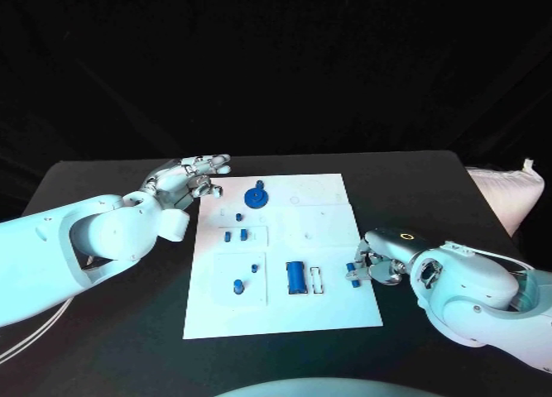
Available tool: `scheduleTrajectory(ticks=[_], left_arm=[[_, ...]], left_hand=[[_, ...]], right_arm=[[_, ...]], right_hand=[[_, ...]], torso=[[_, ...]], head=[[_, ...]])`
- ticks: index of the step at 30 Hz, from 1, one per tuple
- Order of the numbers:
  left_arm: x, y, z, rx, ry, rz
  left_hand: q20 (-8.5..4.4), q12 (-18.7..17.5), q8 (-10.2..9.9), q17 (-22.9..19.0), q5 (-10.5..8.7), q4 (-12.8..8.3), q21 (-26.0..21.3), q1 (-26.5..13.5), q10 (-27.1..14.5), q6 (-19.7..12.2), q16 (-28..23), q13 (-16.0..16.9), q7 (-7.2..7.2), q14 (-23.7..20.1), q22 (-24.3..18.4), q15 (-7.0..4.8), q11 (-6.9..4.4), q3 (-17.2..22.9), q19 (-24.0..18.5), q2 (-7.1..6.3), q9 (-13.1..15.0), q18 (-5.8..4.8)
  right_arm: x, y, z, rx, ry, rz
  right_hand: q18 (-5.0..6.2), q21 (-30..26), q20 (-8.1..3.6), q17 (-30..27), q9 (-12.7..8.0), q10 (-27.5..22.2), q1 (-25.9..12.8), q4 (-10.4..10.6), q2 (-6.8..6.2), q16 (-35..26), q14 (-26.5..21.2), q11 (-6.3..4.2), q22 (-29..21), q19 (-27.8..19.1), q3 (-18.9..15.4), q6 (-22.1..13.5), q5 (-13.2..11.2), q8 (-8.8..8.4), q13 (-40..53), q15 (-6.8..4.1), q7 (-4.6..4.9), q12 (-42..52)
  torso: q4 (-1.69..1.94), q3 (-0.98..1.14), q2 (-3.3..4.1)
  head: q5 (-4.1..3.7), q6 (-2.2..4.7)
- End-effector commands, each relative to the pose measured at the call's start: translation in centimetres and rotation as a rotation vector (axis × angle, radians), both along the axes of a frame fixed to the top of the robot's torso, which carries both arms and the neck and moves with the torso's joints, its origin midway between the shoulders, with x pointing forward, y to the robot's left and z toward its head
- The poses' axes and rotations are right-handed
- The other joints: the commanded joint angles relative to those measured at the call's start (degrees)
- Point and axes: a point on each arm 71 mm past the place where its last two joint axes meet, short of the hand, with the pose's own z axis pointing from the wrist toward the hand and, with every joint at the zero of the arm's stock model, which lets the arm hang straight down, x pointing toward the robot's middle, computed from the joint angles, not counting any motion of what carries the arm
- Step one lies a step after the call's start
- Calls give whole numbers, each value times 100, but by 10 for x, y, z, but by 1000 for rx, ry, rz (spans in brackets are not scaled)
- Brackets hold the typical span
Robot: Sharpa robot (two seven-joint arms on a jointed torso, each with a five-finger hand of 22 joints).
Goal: Assemble the parts on the task board
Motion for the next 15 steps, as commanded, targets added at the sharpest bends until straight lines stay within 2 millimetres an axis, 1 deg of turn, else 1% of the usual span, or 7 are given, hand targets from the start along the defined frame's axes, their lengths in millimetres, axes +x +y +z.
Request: scheduleTrajectory(ticks=[1,3,7,10,13,15], left_arm=[[0,-2,1,-8,-11,-18],[0,-2,1,-8,-11,-18],[-1,-2,1,-8,-10,-17],[-1,-2,1,-8,-10,-17],[-1,-2,1,-8,-11,-17],[-1,-2,1,-8,-11,-17]], left_hand=[[18,36,18,-8,22,-35,-26,7,-44,-51,-22,10,5,-54,-8,-3,-5,2,-13,56,0,62],[18,36,18,-8,22,-35,-26,7,-44,-51,-22,10,5,-54,-8,-3,-5,2,-13,56,0,62],[21,82,32,-20,24,-47,-32,12,-71,-60,-10,17,5,-64,-10,-3,-4,0,-14,66,1,64],[21,82,32,-20,24,-47,-32,12,-71,-60,-10,17,5,-64,-10,-3,-4,0,-14,66,1,64],[21,82,32,-20,24,-47,-32,12,-71,-60,-10,17,5,-64,-10,-3,-4,0,-14,66,1,64],[21,82,32,-20,24,-47,-32,12,-71,-60,-10,17,5,-64,-10,-3,-4,0,-14,66,1,64]], right_arm=[[-7,2,-16,-162,60,74],[-8,4,-18,-194,66,93],[-9,8,-21,-236,66,119],[-9,10,-22,-246,58,129],[-8,12,-23,-246,51,132],[-8,13,-23,-238,46,130]], right_hand=[[-105,33,14,1194,-29,21,253,-129,-20,44,531,-46,940,337,92,69,-291,-58,13,-1,-1,-12],[-109,46,10,1218,-35,17,410,-239,-52,57,536,-57,958,344,167,88,-338,-67,14,-9,-11,-21],[-114,60,2,1239,-52,0,646,-410,-67,68,539,-63,977,350,305,125,-330,-90,4,-15,-13,-59],[-116,64,-3,1247,-73,-11,806,-525,-34,71,540,-64,984,352,438,144,-313,-120,1,-17,-9,-79],[-118,69,-2,1255,-85,-9,819,-541,4,76,542,-64,990,355,500,162,-284,-135,2,-14,-10,-83],[-119,73,-2,1262,-99,-7,824,-549,66,79,543,-68,995,357,579,178,-214,-153,4,-15,-13,-87]], torso=[[5,-5,-2],[0,-5,-2],[-1,-3,0],[6,-5,-4],[7,-9,-5],[9,-8,-2]], head=[[-1,-18],[-2,-21],[6,-29],[-5,-32],[-8,-31],[-7,-34]])
